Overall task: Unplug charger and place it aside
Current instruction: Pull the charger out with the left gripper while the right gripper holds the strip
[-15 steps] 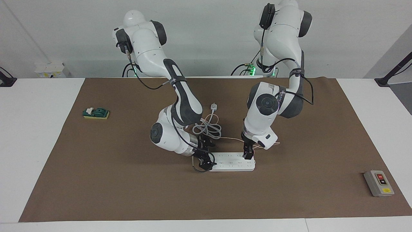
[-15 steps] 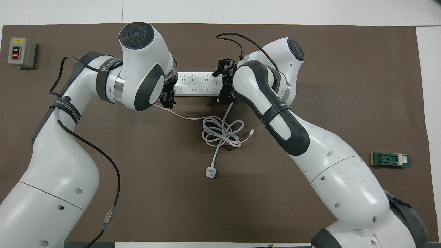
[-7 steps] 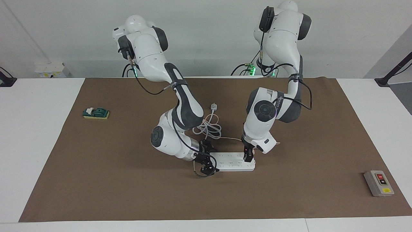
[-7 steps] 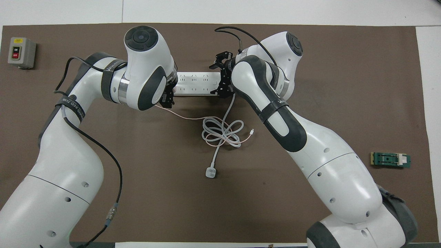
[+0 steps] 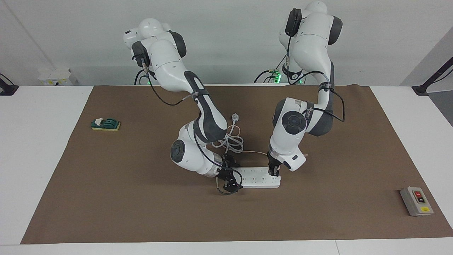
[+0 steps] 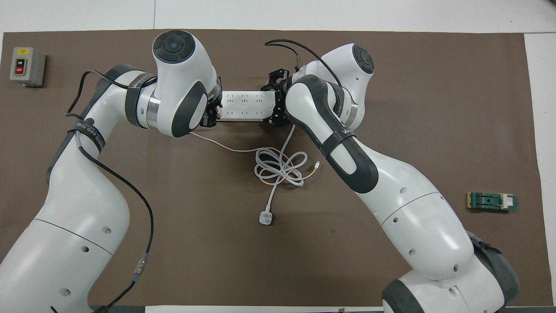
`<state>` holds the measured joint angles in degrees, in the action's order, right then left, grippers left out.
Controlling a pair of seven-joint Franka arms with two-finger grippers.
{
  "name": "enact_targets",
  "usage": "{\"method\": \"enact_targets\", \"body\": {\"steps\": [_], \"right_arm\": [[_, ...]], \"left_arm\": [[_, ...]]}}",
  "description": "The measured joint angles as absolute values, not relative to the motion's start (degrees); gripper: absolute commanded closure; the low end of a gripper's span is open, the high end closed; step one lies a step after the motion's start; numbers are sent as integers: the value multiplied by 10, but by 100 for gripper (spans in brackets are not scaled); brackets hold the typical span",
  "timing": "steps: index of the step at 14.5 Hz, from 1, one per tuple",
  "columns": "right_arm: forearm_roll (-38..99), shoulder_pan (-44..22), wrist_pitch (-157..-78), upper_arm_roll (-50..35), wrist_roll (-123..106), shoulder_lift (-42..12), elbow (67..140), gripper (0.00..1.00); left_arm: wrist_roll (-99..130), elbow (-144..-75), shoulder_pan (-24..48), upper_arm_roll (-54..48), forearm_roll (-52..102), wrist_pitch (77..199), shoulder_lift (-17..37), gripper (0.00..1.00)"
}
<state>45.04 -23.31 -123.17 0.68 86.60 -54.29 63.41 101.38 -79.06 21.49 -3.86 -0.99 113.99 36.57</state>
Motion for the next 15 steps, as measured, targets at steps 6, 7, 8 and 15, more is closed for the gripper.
{"method": "enact_targets", "body": {"steps": [6,7,8,15], "right_arm": [[443,-238,-1242,7,871,-548,634,54],[443,-238,-1242,7,871,-548,634,54],[443,-238,-1242,7,871,-548,634,54],[443,-238,-1242,7,871,-548,634,54]], "left_arm": [[1014,-790,215,-39,-10,1140,366,100],[1014,-790,215,-39,-10,1139,366,100],[1014,-790,215,-39,-10,1139,366,100],[1013,-790,215,-39,-10,1139,366,100]]}}
